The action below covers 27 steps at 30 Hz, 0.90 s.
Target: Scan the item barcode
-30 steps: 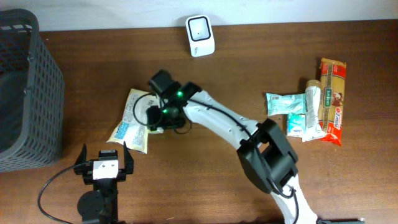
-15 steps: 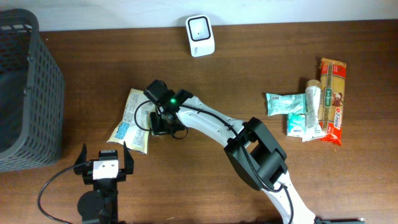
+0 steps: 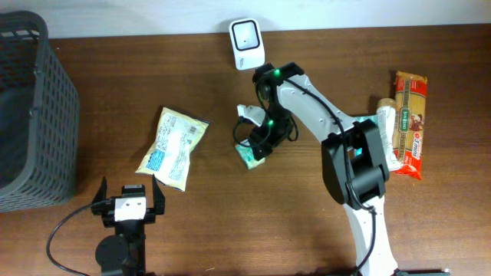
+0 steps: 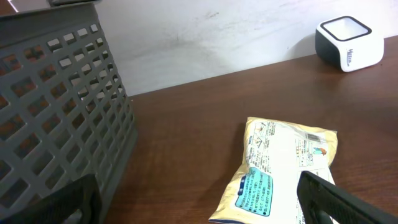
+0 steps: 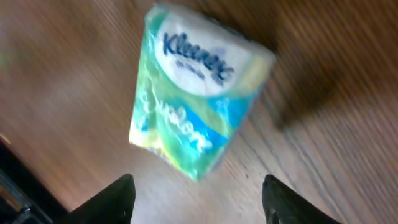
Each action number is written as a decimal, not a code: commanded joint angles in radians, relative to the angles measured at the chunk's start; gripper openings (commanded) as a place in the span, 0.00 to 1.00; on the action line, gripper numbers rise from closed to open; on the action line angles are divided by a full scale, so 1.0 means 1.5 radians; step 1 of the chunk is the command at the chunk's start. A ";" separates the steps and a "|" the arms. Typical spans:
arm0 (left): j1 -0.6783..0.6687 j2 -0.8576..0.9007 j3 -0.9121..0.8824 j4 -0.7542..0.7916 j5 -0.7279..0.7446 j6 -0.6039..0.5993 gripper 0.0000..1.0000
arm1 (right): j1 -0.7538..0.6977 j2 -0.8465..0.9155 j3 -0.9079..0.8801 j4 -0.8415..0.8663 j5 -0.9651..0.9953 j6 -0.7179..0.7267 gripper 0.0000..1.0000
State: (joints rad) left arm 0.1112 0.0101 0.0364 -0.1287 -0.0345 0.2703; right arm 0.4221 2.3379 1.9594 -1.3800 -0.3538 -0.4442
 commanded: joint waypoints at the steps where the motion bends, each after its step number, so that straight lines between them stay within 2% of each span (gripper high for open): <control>1: 0.003 -0.003 -0.003 0.001 -0.003 0.010 0.99 | -0.017 -0.021 0.080 -0.063 0.011 0.077 0.59; 3: 0.003 -0.003 -0.003 0.001 -0.003 0.010 0.99 | -0.017 -0.021 0.197 -0.167 0.012 0.145 0.48; 4: 0.003 -0.003 -0.003 0.001 -0.003 0.010 0.99 | -0.017 -0.021 0.250 -0.203 0.012 0.165 0.47; 7: 0.003 -0.003 -0.003 0.001 -0.003 0.010 0.99 | -0.016 -0.071 0.353 -0.213 0.020 0.276 0.51; 9: 0.003 -0.003 -0.003 0.001 -0.003 0.010 0.99 | -0.016 -0.164 0.360 -0.213 0.092 0.360 0.52; 12: 0.003 -0.003 -0.003 0.001 -0.003 0.010 0.99 | -0.016 -0.281 0.359 -0.213 0.148 0.423 0.66; 13: 0.003 -0.003 -0.003 0.001 -0.003 0.010 0.99 | -0.016 -0.317 0.359 -0.213 0.172 0.452 0.67; 15: 0.003 -0.003 -0.003 0.001 -0.003 0.010 0.99 | -0.016 -0.334 0.355 -0.213 0.169 0.486 0.69; 17: 0.003 -0.003 -0.003 0.001 -0.003 0.010 0.99 | -0.016 -0.326 0.299 -0.209 0.170 0.526 0.69; 18: 0.003 -0.003 -0.003 0.001 -0.003 0.010 0.99 | -0.016 -0.322 0.231 -0.186 0.169 0.550 0.69; 20: 0.003 -0.003 -0.003 0.001 -0.003 0.010 0.99 | -0.016 -0.322 0.075 -0.087 0.150 0.569 0.69; 23: 0.003 -0.003 -0.003 0.001 -0.003 0.010 0.99 | -0.016 -0.322 -0.150 0.119 0.040 0.572 0.69; 24: 0.003 -0.003 -0.003 0.001 -0.003 0.010 0.99 | -0.016 -0.322 -0.213 0.174 0.038 0.600 0.69; 27: 0.003 -0.003 -0.003 0.001 -0.003 0.010 0.99 | -0.016 -0.322 -0.336 0.297 0.034 0.640 0.67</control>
State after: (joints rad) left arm 0.1112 0.0105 0.0364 -0.1280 -0.0345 0.2703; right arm 0.4007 1.8732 1.5356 -1.0080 -0.2798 0.4587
